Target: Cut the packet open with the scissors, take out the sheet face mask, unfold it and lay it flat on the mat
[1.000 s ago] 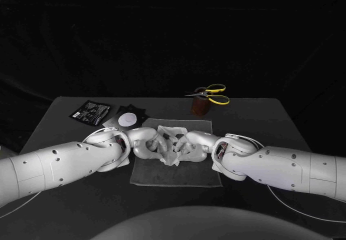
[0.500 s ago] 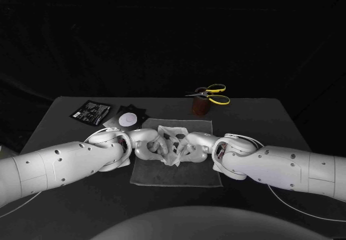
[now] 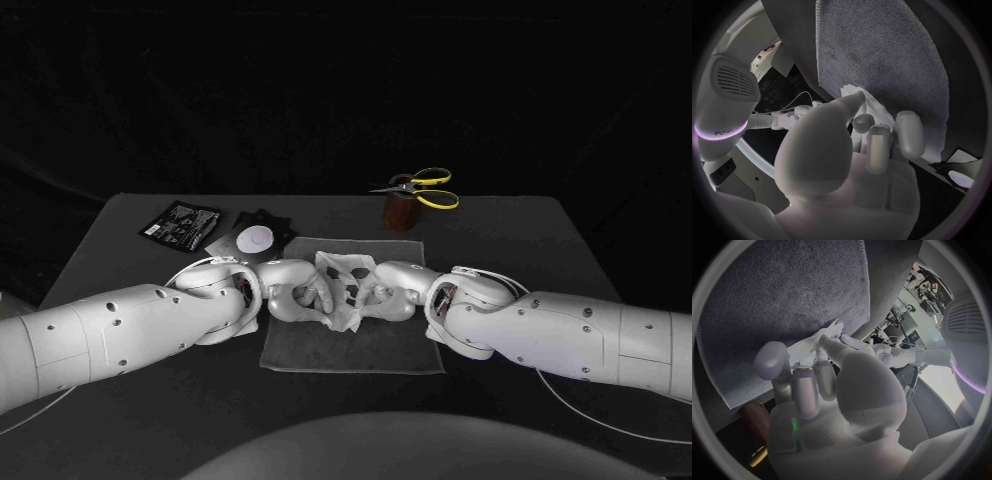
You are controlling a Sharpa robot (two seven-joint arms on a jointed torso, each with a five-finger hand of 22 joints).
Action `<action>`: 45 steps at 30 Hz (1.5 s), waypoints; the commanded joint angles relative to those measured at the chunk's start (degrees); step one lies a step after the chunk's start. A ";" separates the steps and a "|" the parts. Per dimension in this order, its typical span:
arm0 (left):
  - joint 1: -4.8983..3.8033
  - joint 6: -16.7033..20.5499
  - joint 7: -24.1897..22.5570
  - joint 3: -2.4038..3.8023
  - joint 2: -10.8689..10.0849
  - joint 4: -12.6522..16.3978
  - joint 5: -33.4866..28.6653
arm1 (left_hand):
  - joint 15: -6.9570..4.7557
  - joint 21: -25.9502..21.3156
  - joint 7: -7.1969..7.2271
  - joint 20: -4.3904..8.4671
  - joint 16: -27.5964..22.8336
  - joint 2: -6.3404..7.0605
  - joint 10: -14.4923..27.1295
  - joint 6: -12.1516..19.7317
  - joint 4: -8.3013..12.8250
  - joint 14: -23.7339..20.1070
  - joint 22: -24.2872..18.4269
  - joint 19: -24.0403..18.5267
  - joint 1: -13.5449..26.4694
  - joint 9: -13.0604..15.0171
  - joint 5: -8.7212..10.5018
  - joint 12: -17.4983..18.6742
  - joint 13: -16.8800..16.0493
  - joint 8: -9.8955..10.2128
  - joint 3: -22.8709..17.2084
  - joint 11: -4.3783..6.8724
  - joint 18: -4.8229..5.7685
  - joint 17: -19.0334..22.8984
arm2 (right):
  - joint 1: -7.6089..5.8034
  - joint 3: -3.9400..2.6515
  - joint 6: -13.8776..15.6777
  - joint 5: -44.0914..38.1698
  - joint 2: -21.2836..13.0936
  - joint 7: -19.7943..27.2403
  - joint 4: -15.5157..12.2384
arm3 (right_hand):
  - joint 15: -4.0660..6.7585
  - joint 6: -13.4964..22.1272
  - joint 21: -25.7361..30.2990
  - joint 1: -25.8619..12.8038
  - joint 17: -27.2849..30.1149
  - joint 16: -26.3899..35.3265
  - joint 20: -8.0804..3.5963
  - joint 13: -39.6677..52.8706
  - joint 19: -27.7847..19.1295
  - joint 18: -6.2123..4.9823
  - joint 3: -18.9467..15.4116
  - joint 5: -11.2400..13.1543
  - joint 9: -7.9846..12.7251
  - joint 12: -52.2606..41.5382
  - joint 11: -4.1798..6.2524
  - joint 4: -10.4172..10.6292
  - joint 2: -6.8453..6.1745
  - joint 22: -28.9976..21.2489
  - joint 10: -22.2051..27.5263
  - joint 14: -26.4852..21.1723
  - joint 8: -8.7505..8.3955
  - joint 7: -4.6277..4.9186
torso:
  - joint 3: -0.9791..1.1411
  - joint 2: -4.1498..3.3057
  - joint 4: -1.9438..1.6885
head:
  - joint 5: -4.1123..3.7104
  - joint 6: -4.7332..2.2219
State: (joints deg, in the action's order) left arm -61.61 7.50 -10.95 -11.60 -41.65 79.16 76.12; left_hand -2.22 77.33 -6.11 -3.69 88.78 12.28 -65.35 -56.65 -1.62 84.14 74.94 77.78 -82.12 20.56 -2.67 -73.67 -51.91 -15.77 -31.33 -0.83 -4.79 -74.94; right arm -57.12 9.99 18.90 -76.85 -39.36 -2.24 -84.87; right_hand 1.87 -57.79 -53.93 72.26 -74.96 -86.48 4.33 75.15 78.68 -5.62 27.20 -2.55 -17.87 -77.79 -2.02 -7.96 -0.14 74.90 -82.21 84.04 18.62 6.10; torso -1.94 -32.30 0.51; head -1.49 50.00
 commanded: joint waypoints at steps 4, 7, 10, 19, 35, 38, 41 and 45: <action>0.05 0.07 -0.55 0.03 0.07 0.24 1.35 | -0.20 0.44 0.19 0.12 0.00 -0.25 -0.54 -0.83 0.59 3.20 0.94 0.18 -1.10 -0.12 -0.10 -0.36 -0.36 -0.44 -0.43 0.01 0.43 -7.67 | 0.02 -0.03 3.30 0.35 -0.09 1.14 -0.08 | 0.69 -1.01 -0.63 0.75 -7.70 -0.25 -0.62 2.75 0.23 -0.59 1.06 -0.21 -1.16 -0.27 0.82 -0.49 1.46 6.88 -0.15 4.38 1.70 -0.29 | -0.03 -0.02 0.00 | 0.04 0.00; 0.05 0.17 -0.52 0.03 0.15 0.23 1.69 | -0.21 0.45 0.18 0.14 0.00 -0.31 -0.64 -0.87 0.65 3.22 0.95 0.19 -1.16 -0.15 -0.10 -0.42 -0.50 -0.44 -0.54 0.02 0.43 -7.71 | 0.02 -0.03 3.53 0.31 -0.12 1.30 -0.13 | 0.83 -1.10 -0.77 0.69 -7.76 -0.28 -0.77 2.79 0.27 -0.56 1.56 -0.22 -1.61 -0.25 0.96 -0.73 1.54 6.91 -0.24 4.39 2.37 -0.44 | -0.04 0.02 0.00 | 0.00 0.00; 0.04 0.22 -0.42 0.03 0.17 0.16 2.25 | -0.22 0.48 0.18 0.14 0.00 -0.32 -0.62 -0.86 0.67 3.20 0.98 0.22 -1.18 -0.17 -0.10 -0.40 -0.46 -0.43 -0.57 0.01 0.44 -7.68 | 0.02 -0.03 3.61 0.26 -0.19 1.41 -0.18 | 0.88 -1.10 -0.82 0.64 -7.72 -0.26 -0.83 2.78 0.28 -0.55 1.83 -0.21 -1.80 -0.21 1.02 -0.86 1.53 6.92 -0.26 4.39 2.66 -0.49 | -0.05 0.02 0.02 | -0.01 0.00; 0.04 -0.73 0.56 0.02 0.31 -0.15 3.83 | 0.05 0.67 -0.22 0.11 0.00 0.52 -0.85 0.41 0.53 3.27 1.19 0.40 -0.07 -0.89 -0.09 -0.52 -0.66 0.57 -0.12 -0.40 0.53 -7.84 | 0.02 -0.03 3.61 0.20 -0.43 1.51 -0.43 | 0.98 -1.04 -0.84 0.36 -7.71 -0.25 -0.95 2.81 0.27 -0.54 2.38 -0.21 -2.21 -0.19 1.11 -1.11 1.39 6.93 -0.34 4.39 3.28 -0.59 | -0.01 0.02 0.00 | -0.07 0.00; 0.31 -0.73 2.41 0.01 0.89 -0.61 5.11 | 0.65 1.28 -0.96 -0.34 0.06 1.25 -1.64 3.13 0.27 3.47 1.89 1.04 0.94 -2.33 -0.08 -1.09 -1.82 2.88 1.08 -1.13 0.76 -8.40 | 0.02 -0.03 3.12 0.08 -0.66 1.38 -0.68 | 1.05 -0.96 -0.87 0.05 -7.77 -0.27 -1.04 2.90 0.26 -0.53 2.85 -0.21 -2.57 -0.23 1.20 -1.33 1.19 6.93 -0.45 4.41 3.84 -0.68 | -0.02 -0.01 0.03 | -0.24 0.00; 0.33 -0.79 2.52 0.01 0.92 -0.60 5.14 | 0.73 1.41 -0.97 -0.40 0.10 1.02 -2.00 2.84 0.21 3.55 2.02 1.17 0.93 -2.36 -0.09 -1.33 -2.29 2.83 1.11 -1.20 0.80 -8.61 | 0.02 -0.03 3.08 0.05 -0.69 1.36 -0.70 | 1.05 -0.96 -0.87 0.05 -7.77 -0.27 -1.04 2.90 0.26 -0.53 2.85 -0.21 -2.57 -0.23 1.20 -1.33 1.19 6.93 -0.45 4.41 3.84 -0.68 | 0.00 0.00 0.01 | -0.31 0.00; 0.34 -0.94 2.44 0.01 0.89 -0.57 5.22 | 0.68 1.46 -0.61 -0.50 0.13 0.46 -2.30 0.56 0.30 3.63 2.06 1.24 0.58 -2.12 -0.09 -1.58 -2.73 1.84 1.11 -1.00 0.79 -8.80 | 0.02 -0.03 3.07 0.03 -0.74 1.34 -0.71 | 1.06 -0.96 -0.80 0.01 -7.72 -0.25 -1.05 2.86 0.24 -0.54 2.91 -0.21 -2.62 -0.18 1.21 -1.36 1.17 6.91 -0.43 4.40 3.92 -0.70 | -0.01 -0.01 -0.02 | -0.37 0.00; 0.35 -0.61 1.92 0.01 0.76 -0.49 5.17 | 0.09 1.61 0.25 -0.25 0.16 -0.50 -2.68 -3.12 0.48 3.73 2.21 1.38 0.08 -1.60 -0.09 -1.86 -3.42 -0.09 0.95 -0.20 0.79 -9.07 | 0.02 -0.03 3.05 0.01 -0.81 1.30 -0.68 | 1.08 -0.95 -0.76 -0.05 -7.69 -0.24 -1.07 2.89 0.22 -0.55 2.99 -0.21 -2.68 -0.21 1.22 -1.38 1.15 6.90 -0.46 4.39 4.02 -0.71 | 0.00 0.01 0.01 | -0.36 0.00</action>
State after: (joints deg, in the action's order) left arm -61.48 7.31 -9.34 -11.47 -40.86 78.67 80.57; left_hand -1.81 78.59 -6.01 -3.99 88.64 12.19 -68.08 -59.23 -1.35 84.14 74.95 78.76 -81.99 18.83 -2.66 -75.34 -55.19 -15.57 -30.34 -1.31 -4.79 -74.94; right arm -57.12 9.99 22.04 -76.55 -40.13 -1.25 -85.50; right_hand 2.47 -58.46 -54.68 72.69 -74.96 -86.48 3.59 75.05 78.99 -5.25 29.96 -2.57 -20.44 -77.83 -1.11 -9.34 0.89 74.92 -82.70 84.01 22.34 5.58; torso -1.95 -32.30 0.51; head -1.84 50.00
